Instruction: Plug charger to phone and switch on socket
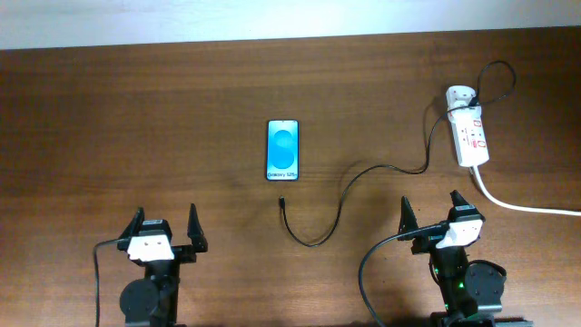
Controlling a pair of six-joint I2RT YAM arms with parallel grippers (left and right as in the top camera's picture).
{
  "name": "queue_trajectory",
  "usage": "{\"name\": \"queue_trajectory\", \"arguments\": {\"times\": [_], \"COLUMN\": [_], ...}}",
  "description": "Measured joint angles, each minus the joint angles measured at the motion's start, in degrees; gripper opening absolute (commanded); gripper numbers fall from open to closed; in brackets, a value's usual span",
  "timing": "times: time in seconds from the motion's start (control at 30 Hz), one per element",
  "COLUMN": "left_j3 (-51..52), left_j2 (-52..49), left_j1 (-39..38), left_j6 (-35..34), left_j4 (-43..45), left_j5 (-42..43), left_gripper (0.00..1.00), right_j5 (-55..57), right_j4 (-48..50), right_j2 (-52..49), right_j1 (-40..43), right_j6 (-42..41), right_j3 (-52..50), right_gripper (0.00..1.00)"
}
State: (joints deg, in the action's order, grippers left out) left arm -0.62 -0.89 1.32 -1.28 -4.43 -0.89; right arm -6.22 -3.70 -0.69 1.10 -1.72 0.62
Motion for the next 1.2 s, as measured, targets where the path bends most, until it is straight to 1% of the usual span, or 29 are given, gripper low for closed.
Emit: {"name": "queue_trajectory", "arguments": {"times": [0.07,0.1,0.13,0.2,0.23,0.27,0.3,0.33,0.37,0.43,0.5,0.53,0.57,0.6,0.63,0.67,0.7,0.73,0.77,0.83,0.87,0.9,0.93,0.97,1.03,1.07,1.1,1.13,1.2], "left_j3": [0.07,0.07,0.07,0.07,0.07,0.09,-0.13,-0.26,-0.61,-3.98,-10.95,-18.73,-25.22,-34.93,-47.52,-55.06,-67.49,-74.12,-75.87,-80.21,-82.2,-85.48,-89.35,-95.21,-110.75,-114.79,-119.16,-121.28,-121.55], "left_j2": [-0.02,-0.07,-0.07,-0.11,-0.17,-0.13,-0.2,-0.04,0.04,-0.15,-2.89,-6.95,-11.04,-19.63,-30.75,-37.29,-48.89,-58.71,-63.28,-71.91,-75.28,-80.19,-83.56,-87.91,-99.86,-103.23,-106.92,-110.14,-114.14], "left_j1": [0.07,0.15,0.15,0.15,0.15,0.15,0.15,0.15,0.15,0.15,0.15,0.15,0.13,0.15,0.15,0.17,0.22,0.28,0.26,-0.2,-1.03,-3.72,-6.03,-8.9,-15.02,-16.09,-17.33,-18.53,-19.69], "left_j6": [-0.37,-0.72,-0.98,-1.36,-1.42,-1.57,-1.57,-1.57,-1.6,-1.6,-1.62,-1.73,-1.79,-1.73,-0.74,-0.33,0.42,0.66,0.55,-1.62,-2.84,-3.98,-4.59,-4.96,-5.46,-5.68,-6.75,-8.11,-10.19], "left_j4": [1.79,5.07,5.88,8.31,12.72,20.06,30.82,35.69,37.35,36.7,29.57,20.55,9.29,-0.96,-14.16,-24.76,-34.56,-38.73,-40.52,-42.62,-45.44,-50.73,-58.16,-65.05,-76.98,-80.81,-81.72,-80.56,-76.24], "left_j5": [6.03,13.77,20.63,26.51,28.04,29.05,29.38,28.92,27.69,23.8,22.43,21.64,21.09,19.96,19.34,20.33,25.83,31.87,35.26,37.83,36.89,32.92,28.87,23.8,12.74,10.08,7.43,5.11,3.61], "left_gripper": [0.99,0.99,0.99,0.99,0.99,0.99,0.99,0.99,0.99,0.99,0.99,0.99,0.99,0.99,0.99,0.99,0.99,0.99,0.99,0.99,0.99,0.99,0.99,0.99,0.99,0.99,0.99,0.99,0.99], "right_j5": [0.0,0.0,0.0,0.0,0.0,0.0,0.0,0.0,0.0,0.0,0.0,0.0,0.02,0.04,0.17,0.22,0.22,0.22,0.2,0.22,0.22,0.22,0.22,0.22,0.22,0.2,0.22,0.22,0.2], "right_j4": [0.0,0.02,0.0,0.02,0.02,0.02,0.0,0.0,0.0,0.0,0.0,0.02,-0.02,-0.09,-0.07,-0.04,-0.04,-0.07,-0.04,-0.07,-0.07,-0.07,-0.04,-0.04,-0.02,-0.02,-0.04,-0.04,-0.04], "right_j2": [0.0,0.0,0.0,0.0,0.0,0.0,-0.02,0.0,0.0,0.0,0.0,0.02,-0.07,-0.15,-0.17,-0.24,-0.11,-0.13,-0.09,-0.22,-0.22,-0.22,-0.2,-0.24,-0.17,-0.15,-0.15,-0.15,-0.15], "right_j1": [0.0,0.0,0.0,0.0,0.0,0.0,0.0,0.0,0.0,0.0,0.0,0.0,0.0,0.0,0.0,0.0,0.0,0.0,0.0,0.0,0.0,0.0,0.0,0.0,0.0,0.0,0.0,0.0,0.0], "right_j6": [0.0,-0.02,-0.02,0.0,0.0,0.0,-0.02,0.0,-0.02,0.02,-0.02,0.02,-0.02,-0.02,0.02,0.0,0.02,0.0,0.0,0.0,0.0,-0.02,-0.04,0.0,-0.02,-0.02,-0.02,0.02,0.0], "right_j3": [0.0,0.0,0.0,0.0,0.0,0.0,0.0,0.0,0.0,0.0,0.0,0.0,0.0,0.0,0.0,0.0,0.0,0.0,0.0,0.0,0.0,0.0,0.0,0.0,0.0,0.0,0.0,0.0,0.0], "right_gripper": [0.98,0.98,0.98,0.98,0.98,0.98,0.98,0.98,0.99,0.98,0.98,0.98,0.98,0.98,0.98,0.98,0.98,0.98,0.98,0.98,0.98,0.98,0.98,0.98,0.98,0.98,0.98,0.98,0.98]}}
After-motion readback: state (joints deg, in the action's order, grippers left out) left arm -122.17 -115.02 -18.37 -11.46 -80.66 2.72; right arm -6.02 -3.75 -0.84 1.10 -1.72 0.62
